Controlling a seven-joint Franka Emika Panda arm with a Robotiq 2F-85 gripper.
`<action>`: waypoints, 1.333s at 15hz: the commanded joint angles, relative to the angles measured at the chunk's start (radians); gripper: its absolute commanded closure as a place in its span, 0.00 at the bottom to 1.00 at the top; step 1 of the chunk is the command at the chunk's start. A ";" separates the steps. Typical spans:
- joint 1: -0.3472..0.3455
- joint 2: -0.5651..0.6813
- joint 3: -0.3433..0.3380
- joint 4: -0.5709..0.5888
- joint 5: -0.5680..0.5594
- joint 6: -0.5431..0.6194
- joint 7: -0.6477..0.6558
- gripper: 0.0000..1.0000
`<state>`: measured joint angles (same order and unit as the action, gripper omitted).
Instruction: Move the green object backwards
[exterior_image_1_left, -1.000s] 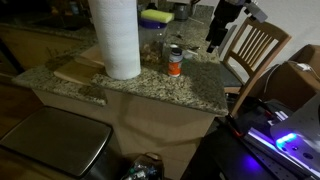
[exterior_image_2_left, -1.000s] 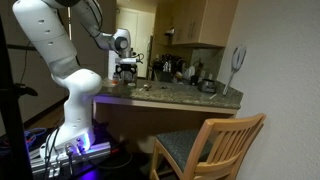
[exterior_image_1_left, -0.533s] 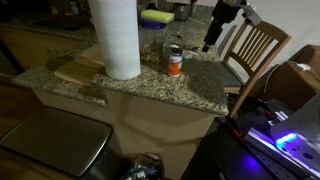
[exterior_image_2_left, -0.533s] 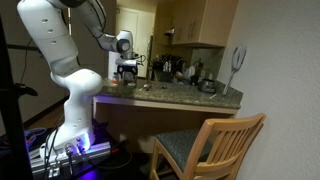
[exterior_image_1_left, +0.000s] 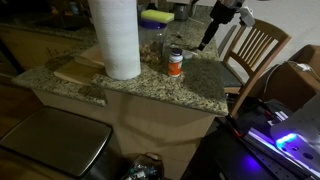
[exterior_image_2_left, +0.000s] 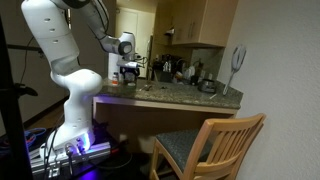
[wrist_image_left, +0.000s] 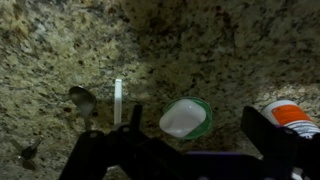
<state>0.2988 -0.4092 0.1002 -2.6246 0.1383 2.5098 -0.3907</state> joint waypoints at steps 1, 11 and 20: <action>0.018 0.028 -0.024 0.019 0.005 -0.039 -0.022 0.00; 0.058 0.128 -0.027 0.039 0.149 0.031 -0.071 0.00; 0.035 0.117 -0.009 0.030 0.095 0.038 0.016 0.00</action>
<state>0.3584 -0.2878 0.0739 -2.5976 0.2694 2.5756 -0.3954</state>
